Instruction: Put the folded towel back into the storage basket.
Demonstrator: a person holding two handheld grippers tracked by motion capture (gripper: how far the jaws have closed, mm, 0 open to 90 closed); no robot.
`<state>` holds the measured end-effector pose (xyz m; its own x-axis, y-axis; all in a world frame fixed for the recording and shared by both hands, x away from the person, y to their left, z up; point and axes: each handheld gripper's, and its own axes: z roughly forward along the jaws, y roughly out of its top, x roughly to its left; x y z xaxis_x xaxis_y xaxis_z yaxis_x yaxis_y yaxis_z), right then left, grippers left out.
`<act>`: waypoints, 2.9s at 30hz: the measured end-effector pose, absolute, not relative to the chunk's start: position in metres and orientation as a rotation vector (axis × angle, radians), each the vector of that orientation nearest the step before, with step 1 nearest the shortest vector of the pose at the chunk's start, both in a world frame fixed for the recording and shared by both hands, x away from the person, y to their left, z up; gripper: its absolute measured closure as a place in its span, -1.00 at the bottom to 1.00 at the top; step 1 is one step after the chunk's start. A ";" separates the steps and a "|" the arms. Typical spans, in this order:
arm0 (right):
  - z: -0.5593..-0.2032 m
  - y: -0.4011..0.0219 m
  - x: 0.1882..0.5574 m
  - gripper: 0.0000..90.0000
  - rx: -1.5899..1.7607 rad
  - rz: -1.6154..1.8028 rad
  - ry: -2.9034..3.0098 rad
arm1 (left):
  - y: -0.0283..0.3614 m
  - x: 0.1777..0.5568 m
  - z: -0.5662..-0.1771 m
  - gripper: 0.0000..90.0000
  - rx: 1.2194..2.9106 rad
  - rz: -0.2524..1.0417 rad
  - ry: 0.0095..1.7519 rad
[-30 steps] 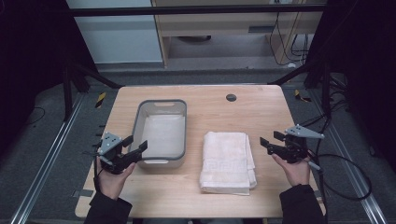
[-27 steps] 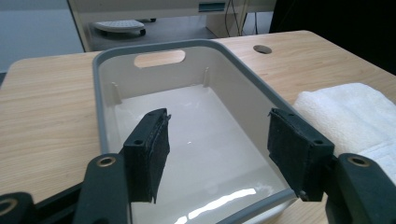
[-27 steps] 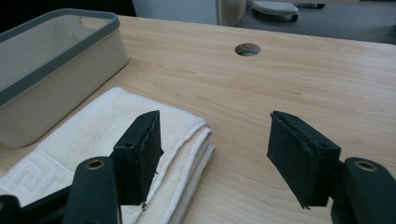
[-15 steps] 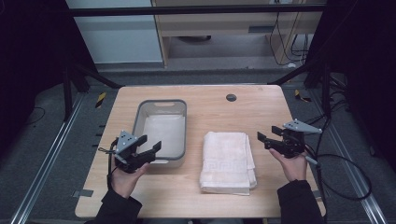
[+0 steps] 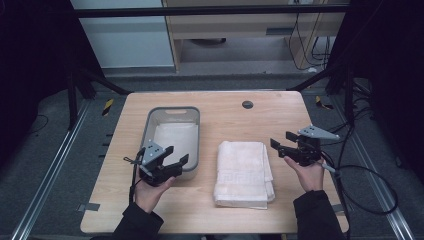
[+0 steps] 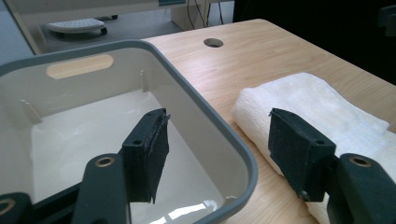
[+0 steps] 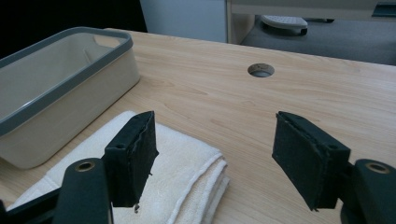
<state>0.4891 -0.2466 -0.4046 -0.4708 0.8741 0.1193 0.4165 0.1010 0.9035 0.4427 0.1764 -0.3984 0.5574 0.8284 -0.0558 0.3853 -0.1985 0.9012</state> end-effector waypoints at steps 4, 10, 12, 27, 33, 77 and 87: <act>-0.408 -0.242 0.491 -0.35 1.252 1.333 1.958 | 0.169 0.441 -0.401 -0.18 1.817 0.544 0.985; -0.412 -0.239 0.494 -0.36 1.254 1.320 1.969 | 0.158 0.438 -0.406 -0.19 1.847 0.524 0.956; -0.413 -0.239 0.494 -0.36 1.255 1.321 1.972 | 0.155 0.437 -0.408 -0.19 1.855 0.520 0.950; -0.421 -0.234 0.498 -0.41 1.262 1.324 2.003 | 0.132 0.431 -0.418 -0.22 1.913 0.469 0.896; -0.425 -0.230 0.500 -0.41 1.269 1.303 2.025 | 0.123 0.427 -0.423 -0.22 1.932 0.451 0.882; -0.475 -0.210 0.517 -0.41 1.332 1.168 2.176 | 0.076 0.432 -0.481 -0.32 2.090 0.323 0.931; -0.486 -0.204 0.519 -0.39 1.354 1.124 2.214 | 0.071 0.434 -0.490 -0.33 2.120 0.305 0.952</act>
